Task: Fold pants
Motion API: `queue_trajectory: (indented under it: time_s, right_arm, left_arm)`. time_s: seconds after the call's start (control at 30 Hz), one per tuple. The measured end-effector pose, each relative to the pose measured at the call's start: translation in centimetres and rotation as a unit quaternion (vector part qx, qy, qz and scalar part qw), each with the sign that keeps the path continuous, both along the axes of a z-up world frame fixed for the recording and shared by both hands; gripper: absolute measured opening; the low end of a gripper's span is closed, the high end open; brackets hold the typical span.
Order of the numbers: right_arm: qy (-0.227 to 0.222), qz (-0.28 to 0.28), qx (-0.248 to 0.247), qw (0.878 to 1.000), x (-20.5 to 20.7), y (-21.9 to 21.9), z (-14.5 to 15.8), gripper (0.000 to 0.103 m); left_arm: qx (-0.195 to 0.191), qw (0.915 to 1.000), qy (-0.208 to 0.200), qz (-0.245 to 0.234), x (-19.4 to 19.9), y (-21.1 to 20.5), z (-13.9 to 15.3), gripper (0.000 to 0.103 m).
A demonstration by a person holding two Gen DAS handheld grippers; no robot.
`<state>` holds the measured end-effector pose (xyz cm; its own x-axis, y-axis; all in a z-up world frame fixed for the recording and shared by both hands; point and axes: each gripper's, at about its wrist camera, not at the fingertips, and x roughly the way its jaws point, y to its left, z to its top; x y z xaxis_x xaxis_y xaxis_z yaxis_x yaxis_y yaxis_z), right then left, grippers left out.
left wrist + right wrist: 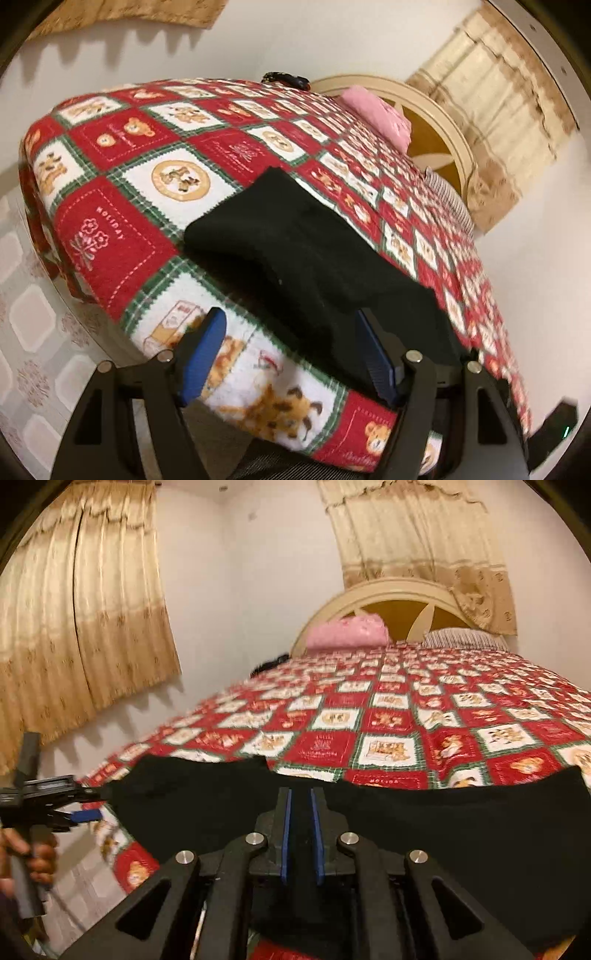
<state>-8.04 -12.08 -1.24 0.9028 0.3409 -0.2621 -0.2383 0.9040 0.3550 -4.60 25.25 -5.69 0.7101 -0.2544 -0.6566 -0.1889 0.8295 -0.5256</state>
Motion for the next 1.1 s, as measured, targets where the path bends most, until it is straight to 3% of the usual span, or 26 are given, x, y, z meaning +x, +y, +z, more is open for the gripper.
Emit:
queue_trajectory:
  time_s: [0.03, 0.13, 0.33, 0.37, 0.43, 0.53, 0.7, 0.83, 0.9, 0.97, 1.1]
  right_arm:
    - [0.009, 0.007, 0.011, 1.000, -0.2, 0.0, -0.3, 0.029]
    - [0.025, 0.014, 0.022, 0.999, -0.4, -0.4, -0.6, 0.029]
    - [0.019, -0.065, 0.067, 0.995, -1.6, -4.4, -0.4, 0.029]
    - [0.022, -0.072, 0.069, 0.995, -1.8, -4.9, -0.6, 0.029]
    - [0.037, -0.087, 0.073, 0.993, -1.9, -5.8, -1.3, 0.029]
    - [0.065, -0.097, 0.095, 0.989, -1.8, -7.0, -2.4, 0.029]
    - [0.067, -0.105, 0.121, 0.985, -1.9, -9.2, -2.7, 0.029]
    - [0.073, -0.097, 0.162, 0.979, -1.7, -11.5, -3.3, 0.029]
    - [0.083, -0.101, 0.184, 0.974, -1.8, -12.8, -3.9, 0.029]
    - [0.090, -0.106, 0.198, 0.970, -1.9, -13.7, -4.4, 0.029]
    - [0.097, -0.109, 0.216, 0.965, -2.3, -14.8, -5.1, 0.029]
  left_arm:
    - [-0.015, 0.9999, 0.000, 0.004, 0.4, 0.1, -0.2, 0.074]
    - [-0.071, 0.9974, 0.005, 0.011, 1.7, 0.6, -1.0, 0.074]
    - [-0.128, 0.9897, 0.000, 0.064, 3.0, 1.6, -1.3, 0.071]
    - [-0.118, 0.9907, 0.000, 0.066, 3.2, 1.5, -1.1, 0.067]
    - [-0.092, 0.9935, 0.008, 0.066, 3.7, 1.4, -1.1, 0.022]
    - [-0.090, 0.9942, 0.013, 0.058, 3.9, 1.3, -1.6, 0.014]
    - [-0.011, 0.9971, -0.074, -0.017, 2.8, -2.3, 2.6, 0.012]
    - [0.045, 0.9794, -0.158, -0.118, 1.7, -8.2, 6.7, 0.012]
    - [0.069, 0.9618, -0.191, -0.183, 0.9, -12.3, 8.1, 0.012]
    - [0.089, 0.9374, -0.221, -0.254, -0.4, -17.2, 9.0, 0.012]
    - [0.117, 0.8956, -0.226, -0.365, -2.0, -25.6, 7.6, 0.012]
